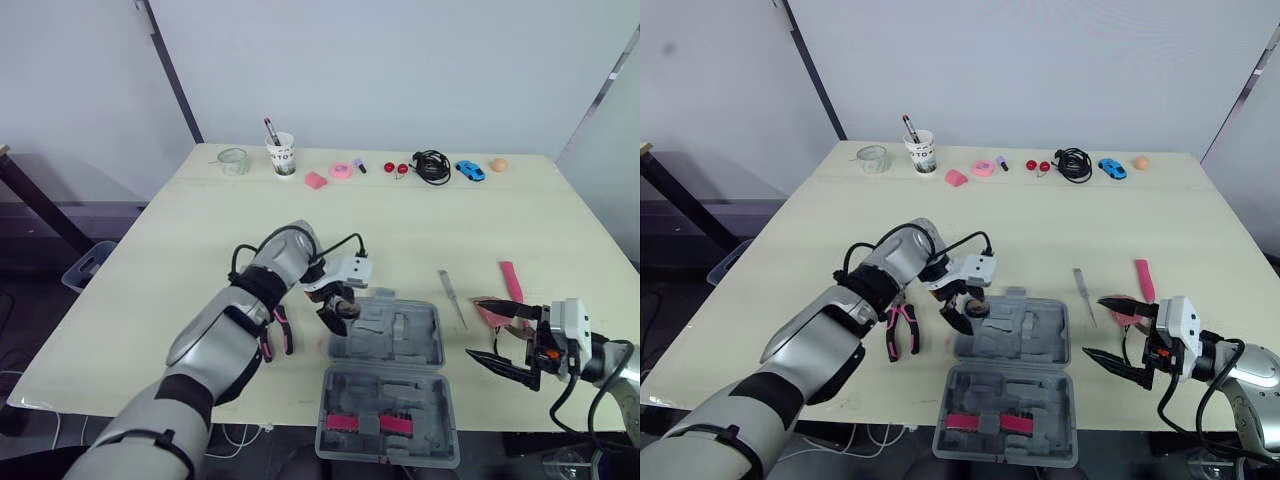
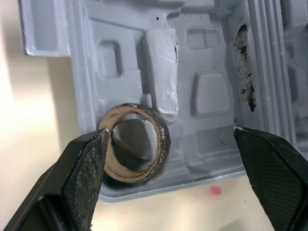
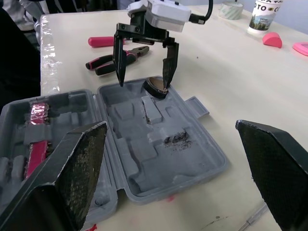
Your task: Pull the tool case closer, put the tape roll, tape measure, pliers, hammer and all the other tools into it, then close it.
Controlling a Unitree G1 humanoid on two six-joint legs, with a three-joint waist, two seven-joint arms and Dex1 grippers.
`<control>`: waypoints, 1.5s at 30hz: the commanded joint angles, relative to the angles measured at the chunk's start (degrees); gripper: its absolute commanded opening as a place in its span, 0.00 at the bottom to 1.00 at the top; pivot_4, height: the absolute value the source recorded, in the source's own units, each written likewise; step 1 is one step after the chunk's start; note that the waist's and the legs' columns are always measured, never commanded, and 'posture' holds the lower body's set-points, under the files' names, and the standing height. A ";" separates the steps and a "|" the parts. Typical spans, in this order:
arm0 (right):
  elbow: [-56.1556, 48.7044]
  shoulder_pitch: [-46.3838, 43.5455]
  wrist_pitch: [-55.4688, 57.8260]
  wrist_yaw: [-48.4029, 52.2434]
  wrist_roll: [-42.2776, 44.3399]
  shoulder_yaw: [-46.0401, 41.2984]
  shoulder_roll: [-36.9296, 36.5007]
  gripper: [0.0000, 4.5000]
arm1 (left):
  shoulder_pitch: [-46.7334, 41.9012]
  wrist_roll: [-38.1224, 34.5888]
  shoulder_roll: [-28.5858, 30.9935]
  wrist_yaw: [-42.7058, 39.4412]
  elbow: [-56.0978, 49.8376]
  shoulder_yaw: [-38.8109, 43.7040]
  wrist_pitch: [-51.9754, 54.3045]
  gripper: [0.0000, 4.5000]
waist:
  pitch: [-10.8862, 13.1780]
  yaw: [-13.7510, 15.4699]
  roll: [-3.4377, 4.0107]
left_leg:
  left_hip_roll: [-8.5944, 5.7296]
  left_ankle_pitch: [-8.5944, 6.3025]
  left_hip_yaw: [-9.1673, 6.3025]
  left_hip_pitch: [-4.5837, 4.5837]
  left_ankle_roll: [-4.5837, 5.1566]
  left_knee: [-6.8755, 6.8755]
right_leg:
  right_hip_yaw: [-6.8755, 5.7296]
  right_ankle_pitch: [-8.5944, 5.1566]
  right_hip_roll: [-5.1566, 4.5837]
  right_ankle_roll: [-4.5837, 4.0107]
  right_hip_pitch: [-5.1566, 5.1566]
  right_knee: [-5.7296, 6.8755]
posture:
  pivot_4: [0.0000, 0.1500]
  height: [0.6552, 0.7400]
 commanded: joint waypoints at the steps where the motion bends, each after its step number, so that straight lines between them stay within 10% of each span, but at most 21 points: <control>1: -1.97 -0.39 -0.16 -0.50 0.57 -0.46 0.15 1.00 | -1.70 -3.73 2.17 -3.31 -5.52 -1.20 1.65 0.97 | 0.00 -0.02 0.00 | 0.00 0.00 -0.01 0.00 0.00 0.00 | 0.00 0.00 0.00 0.00 0.00 0.00 | 1.00 1.00; 20: -0.74 0.23 -2.82 -1.51 -0.24 -0.65 1.73 1.00 | 12.13 -20.96 7.83 -0.79 -12.27 11.97 -5.11 0.97 | -0.01 -0.43 0.01 | 0.01 0.00 -0.01 0.03 0.00 0.01 | -0.01 0.00 -0.01 0.00 -0.01 0.07 | 1.00 1.00; 28: -0.29 -0.39 -3.39 -2.39 -0.68 -0.08 2.31 1.00 | 14.69 -24.18 7.22 -0.37 -8.23 18.76 -10.29 0.27 | -0.01 -0.22 0.01 | 0.01 0.00 0.00 0.03 0.00 0.02 | -0.01 0.00 -0.01 0.00 0.00 0.07 | 1.00 1.00; 45: -0.43 1.24 -5.55 -3.70 -1.90 0.34 4.52 1.00 | 11.58 -19.23 0.57 5.19 11.87 20.62 -30.28 0.27 | -0.02 0.01 0.00 | 0.00 0.00 0.01 0.02 0.00 0.03 | -0.02 0.00 -0.01 0.00 0.00 0.06 | 1.00 1.00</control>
